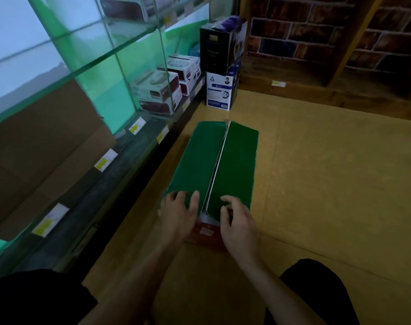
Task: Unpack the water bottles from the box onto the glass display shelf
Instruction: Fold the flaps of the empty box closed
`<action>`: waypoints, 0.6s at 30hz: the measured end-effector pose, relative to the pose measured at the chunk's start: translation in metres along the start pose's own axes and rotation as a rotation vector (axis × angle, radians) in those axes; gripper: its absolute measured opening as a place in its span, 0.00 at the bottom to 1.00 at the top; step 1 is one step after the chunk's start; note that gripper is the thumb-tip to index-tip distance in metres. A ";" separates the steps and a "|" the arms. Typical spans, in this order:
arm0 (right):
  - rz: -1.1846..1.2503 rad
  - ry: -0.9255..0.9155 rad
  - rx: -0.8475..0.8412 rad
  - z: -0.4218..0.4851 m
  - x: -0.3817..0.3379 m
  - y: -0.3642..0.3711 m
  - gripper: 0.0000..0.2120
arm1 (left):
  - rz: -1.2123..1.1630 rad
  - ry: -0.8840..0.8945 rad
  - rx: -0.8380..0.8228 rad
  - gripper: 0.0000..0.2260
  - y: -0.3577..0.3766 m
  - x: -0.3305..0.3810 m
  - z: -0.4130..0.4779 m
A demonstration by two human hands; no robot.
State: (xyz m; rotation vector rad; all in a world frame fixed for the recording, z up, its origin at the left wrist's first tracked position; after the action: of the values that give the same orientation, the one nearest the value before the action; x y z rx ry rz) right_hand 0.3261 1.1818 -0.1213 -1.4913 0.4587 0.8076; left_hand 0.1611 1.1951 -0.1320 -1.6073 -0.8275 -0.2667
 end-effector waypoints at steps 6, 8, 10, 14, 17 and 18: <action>-0.207 0.196 -0.129 0.034 0.022 0.004 0.30 | 0.034 -0.115 -0.131 0.24 -0.003 -0.010 0.026; -0.239 0.307 -0.179 0.042 0.031 0.002 0.38 | 0.016 -0.113 -0.156 0.25 -0.004 -0.013 0.039; -0.119 0.438 -0.209 0.052 0.043 0.003 0.48 | 0.001 -0.110 -0.187 0.31 -0.005 -0.017 0.050; 0.447 0.516 -0.232 0.067 0.069 0.011 0.55 | -0.004 -0.131 -0.265 0.45 -0.003 -0.025 0.068; 0.648 0.491 -0.225 0.068 0.080 0.017 0.53 | 0.025 -0.139 -0.271 0.45 -0.001 -0.024 0.073; 0.679 0.470 -0.212 0.068 0.081 0.018 0.52 | 0.032 -0.138 -0.259 0.45 0.000 -0.023 0.074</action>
State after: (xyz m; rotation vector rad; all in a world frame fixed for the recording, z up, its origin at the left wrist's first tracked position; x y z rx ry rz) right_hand 0.3531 1.2612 -0.1874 -1.7470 1.3130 1.0458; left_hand 0.1244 1.2560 -0.1624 -1.8966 -0.8995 -0.2497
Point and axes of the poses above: each hand's wrist, its own z-axis towards the middle knuckle, its own y-axis out of the palm, x = y × z, the point moved 2 cm from there along z, towards the middle knuckle, and after that the axes turned 13 degrees about -x, right-handed, at the moved point
